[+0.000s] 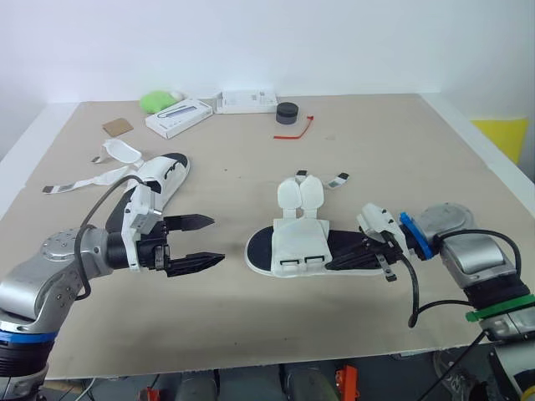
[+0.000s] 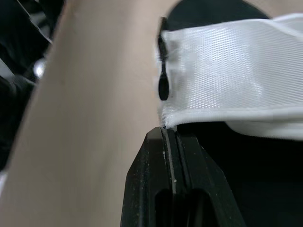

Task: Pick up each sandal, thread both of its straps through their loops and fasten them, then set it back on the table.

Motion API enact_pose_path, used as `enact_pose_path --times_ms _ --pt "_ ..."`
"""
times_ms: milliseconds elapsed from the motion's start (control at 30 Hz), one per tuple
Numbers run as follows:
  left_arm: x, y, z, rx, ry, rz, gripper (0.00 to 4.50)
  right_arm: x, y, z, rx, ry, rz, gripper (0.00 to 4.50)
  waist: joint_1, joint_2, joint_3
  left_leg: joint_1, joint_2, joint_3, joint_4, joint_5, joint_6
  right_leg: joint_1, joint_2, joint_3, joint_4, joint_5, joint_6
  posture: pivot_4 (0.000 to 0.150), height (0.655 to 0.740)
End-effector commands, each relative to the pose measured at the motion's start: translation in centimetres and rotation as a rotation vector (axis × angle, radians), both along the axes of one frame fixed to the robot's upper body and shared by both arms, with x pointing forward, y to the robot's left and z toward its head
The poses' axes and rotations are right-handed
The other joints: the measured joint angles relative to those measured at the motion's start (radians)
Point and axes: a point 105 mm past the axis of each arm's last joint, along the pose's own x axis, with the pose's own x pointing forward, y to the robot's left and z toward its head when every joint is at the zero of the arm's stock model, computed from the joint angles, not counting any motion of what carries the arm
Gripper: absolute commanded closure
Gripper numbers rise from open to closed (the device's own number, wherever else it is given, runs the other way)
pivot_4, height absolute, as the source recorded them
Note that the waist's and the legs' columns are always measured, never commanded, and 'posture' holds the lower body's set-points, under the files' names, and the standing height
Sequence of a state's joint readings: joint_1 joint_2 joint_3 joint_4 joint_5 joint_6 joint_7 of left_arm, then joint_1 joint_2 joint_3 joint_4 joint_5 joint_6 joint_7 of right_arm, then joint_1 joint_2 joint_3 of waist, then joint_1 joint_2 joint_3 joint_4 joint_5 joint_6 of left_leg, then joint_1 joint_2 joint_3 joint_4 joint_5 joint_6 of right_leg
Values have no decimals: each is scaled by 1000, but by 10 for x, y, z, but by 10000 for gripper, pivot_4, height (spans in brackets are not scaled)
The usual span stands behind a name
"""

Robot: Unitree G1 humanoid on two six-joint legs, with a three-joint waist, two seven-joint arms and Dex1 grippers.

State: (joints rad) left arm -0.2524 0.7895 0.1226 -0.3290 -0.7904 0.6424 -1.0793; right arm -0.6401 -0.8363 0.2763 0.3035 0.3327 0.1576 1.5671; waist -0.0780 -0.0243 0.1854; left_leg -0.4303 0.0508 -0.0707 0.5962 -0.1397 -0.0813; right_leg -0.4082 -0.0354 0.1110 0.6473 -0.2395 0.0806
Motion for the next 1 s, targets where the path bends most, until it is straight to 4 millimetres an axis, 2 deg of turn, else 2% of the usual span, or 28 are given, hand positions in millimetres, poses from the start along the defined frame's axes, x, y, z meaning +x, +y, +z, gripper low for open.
enact_pose_path --times_ms 33,133,200,400,600,800,1000 --pt "-4 -5 13 -1 -38 -31 0 7 0 -7 -22 4 -2 44343 0 0 0 0 0 0 0 0 0 0 0 0 0 0 0 1500 7400" --pt "-4 -15 14 -17 -34 -60 0 21 17 -7 14 0 2 44343 -6 -3 -1 1 0 0 2 0 0 1 0 0 0 1 0 1500 7400" --pt "-3 -19 14 -21 -36 -67 0 22 28 -6 14 3 53 44343 -15 -3 -1 1 1 1 4 0 0 1 1 0 0 4 0 1500 7400" --pt "-1 -23 13 -33 -36 -60 0 23 39 -12 -29 1 122 44343 -20 -3 -1 2 2 1 4 1 1 2 1 0 0 6 -1 1500 7400" --pt "12 -23 5 -36 -28 -27 0 25 34 -12 -49 -3 120 44343 -21 -4 -1 3 2 1 4 2 1 2 2 0 1 7 -1 1500 7400" --pt "17 -24 1 -28 -15 -35 0 31 16 -9 -82 -19 70 44343 -20 -4 -1 3 2 1 4 2 1 3 1 0 1 8 -1 1500 7400" --pt "22 -29 -6 -8 -16 -48 0 32 9 -7 -77 -18 43 44343 -17 -4 -1 3 1 1 4 2 1 3 1 0 1 8 -1 1500 7400"
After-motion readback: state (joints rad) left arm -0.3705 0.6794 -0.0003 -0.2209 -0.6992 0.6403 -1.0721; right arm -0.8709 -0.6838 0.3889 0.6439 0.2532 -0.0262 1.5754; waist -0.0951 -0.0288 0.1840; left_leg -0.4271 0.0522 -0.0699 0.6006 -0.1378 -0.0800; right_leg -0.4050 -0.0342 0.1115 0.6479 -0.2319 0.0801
